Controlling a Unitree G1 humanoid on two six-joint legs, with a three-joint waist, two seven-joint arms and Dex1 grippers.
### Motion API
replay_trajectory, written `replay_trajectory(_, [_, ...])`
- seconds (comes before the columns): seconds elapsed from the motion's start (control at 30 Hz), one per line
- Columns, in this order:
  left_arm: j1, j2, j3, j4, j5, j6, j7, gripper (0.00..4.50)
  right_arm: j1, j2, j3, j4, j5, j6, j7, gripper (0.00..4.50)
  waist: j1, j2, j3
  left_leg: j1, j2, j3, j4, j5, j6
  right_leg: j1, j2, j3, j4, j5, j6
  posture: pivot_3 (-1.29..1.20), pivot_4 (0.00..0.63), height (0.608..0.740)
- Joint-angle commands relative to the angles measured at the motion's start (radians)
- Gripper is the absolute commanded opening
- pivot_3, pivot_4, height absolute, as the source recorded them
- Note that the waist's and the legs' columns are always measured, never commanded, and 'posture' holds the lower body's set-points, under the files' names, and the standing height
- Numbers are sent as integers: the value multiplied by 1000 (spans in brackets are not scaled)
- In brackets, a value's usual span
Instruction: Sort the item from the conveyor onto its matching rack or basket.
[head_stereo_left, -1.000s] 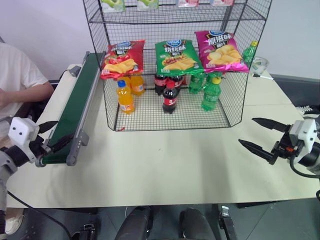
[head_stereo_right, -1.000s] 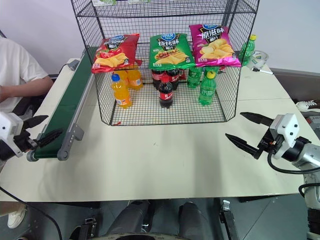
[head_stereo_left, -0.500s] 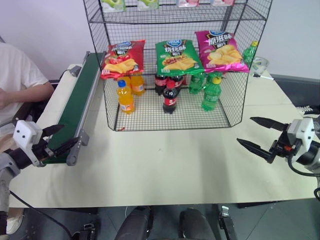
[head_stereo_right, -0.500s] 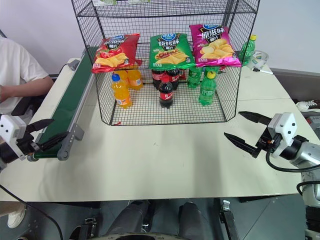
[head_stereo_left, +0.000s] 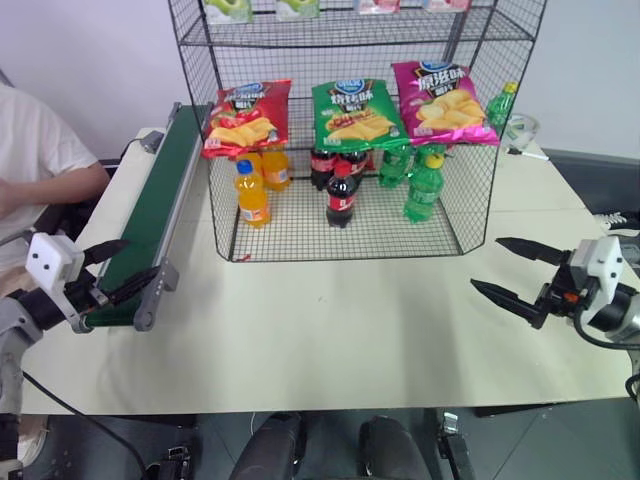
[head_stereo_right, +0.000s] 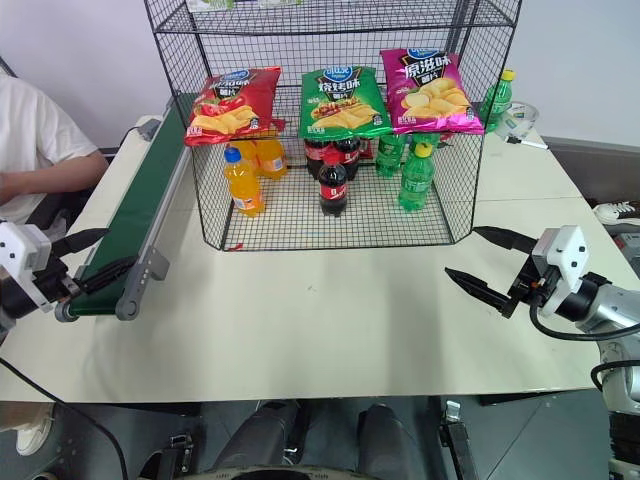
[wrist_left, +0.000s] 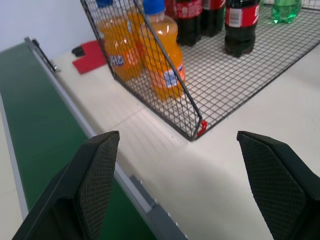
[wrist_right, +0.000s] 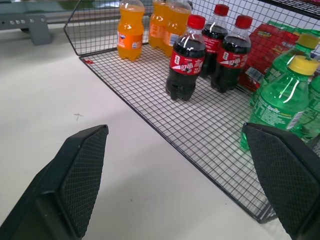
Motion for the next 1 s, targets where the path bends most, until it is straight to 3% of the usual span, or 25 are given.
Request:
replay_trajectory(0.03, [-19,0,11,5,-7,-25,-8,3936,-7,3,-20,-16,3,-26,-6,4500,-1,0,0,0,0,0,0,0,0,0,0,0,0,0,0,0,150,740])
replay_trajectory(1.0, [-57,-8,-18,40,11,-72,-8,3936,2,11,-9,-23,-15,-56,-31,4500,0,0,0,-1,0,0,0,0,0,-1,0,0,0,0,0,0,150,740])
